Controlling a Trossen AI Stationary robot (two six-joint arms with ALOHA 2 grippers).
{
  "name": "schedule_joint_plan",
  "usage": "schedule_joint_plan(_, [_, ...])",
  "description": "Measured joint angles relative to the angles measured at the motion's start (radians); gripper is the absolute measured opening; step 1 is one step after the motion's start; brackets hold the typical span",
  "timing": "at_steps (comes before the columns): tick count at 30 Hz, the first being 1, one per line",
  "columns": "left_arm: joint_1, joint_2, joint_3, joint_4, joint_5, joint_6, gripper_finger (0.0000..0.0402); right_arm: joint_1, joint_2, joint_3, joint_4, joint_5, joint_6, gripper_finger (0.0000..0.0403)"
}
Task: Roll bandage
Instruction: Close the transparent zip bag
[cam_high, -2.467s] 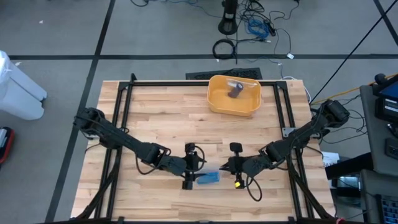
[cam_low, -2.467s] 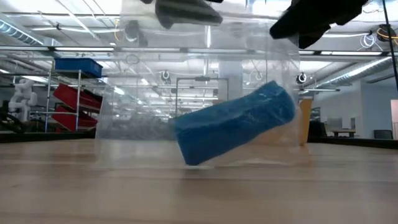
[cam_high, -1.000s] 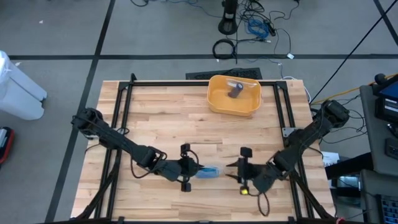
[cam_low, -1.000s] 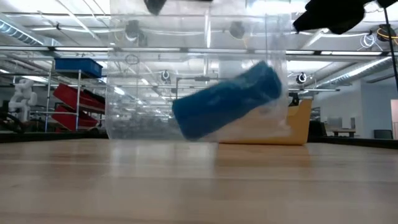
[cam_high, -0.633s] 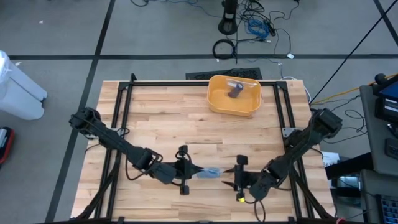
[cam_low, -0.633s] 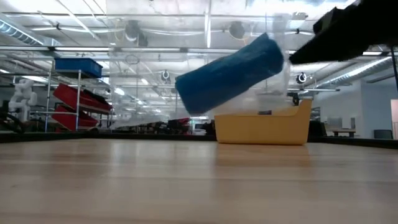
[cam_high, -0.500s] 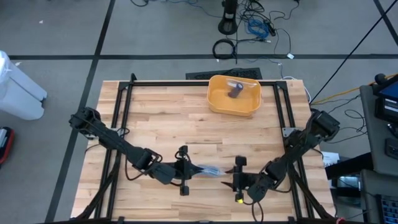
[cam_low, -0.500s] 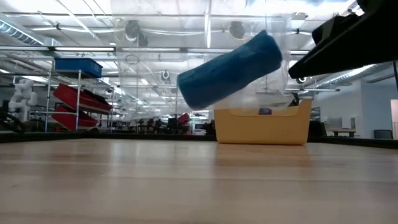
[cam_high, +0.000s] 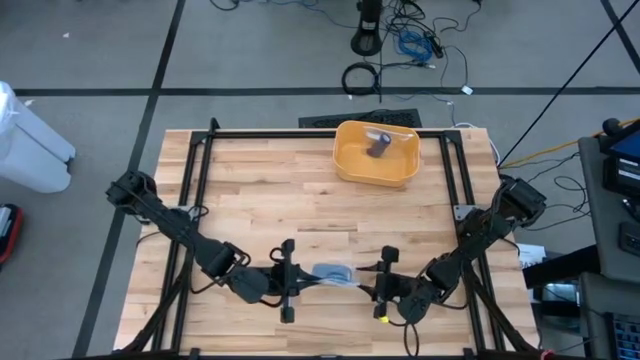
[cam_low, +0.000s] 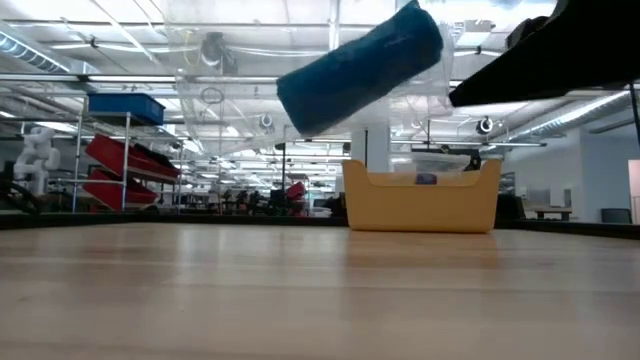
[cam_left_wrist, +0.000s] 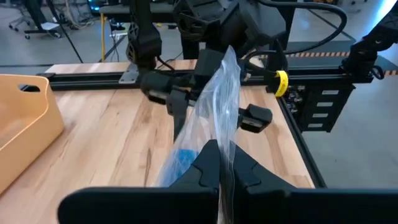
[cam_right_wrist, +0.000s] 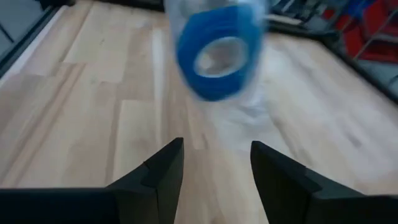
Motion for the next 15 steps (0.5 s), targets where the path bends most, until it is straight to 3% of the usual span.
schedule_joint_plan(8, [-0.025,-0.014,0.0,-0.001,-0.029,-0.004,0.0,0.038,-0.041,0.0,-0.022,0.025,-0.038,0.0171])
schedule_joint_plan(15, [-0.025,-0.019,0.0,0.002,-0.038,-0.004,0.0,0.026,-0.037,0.0,-0.017,-0.08,-0.037,0.0171])
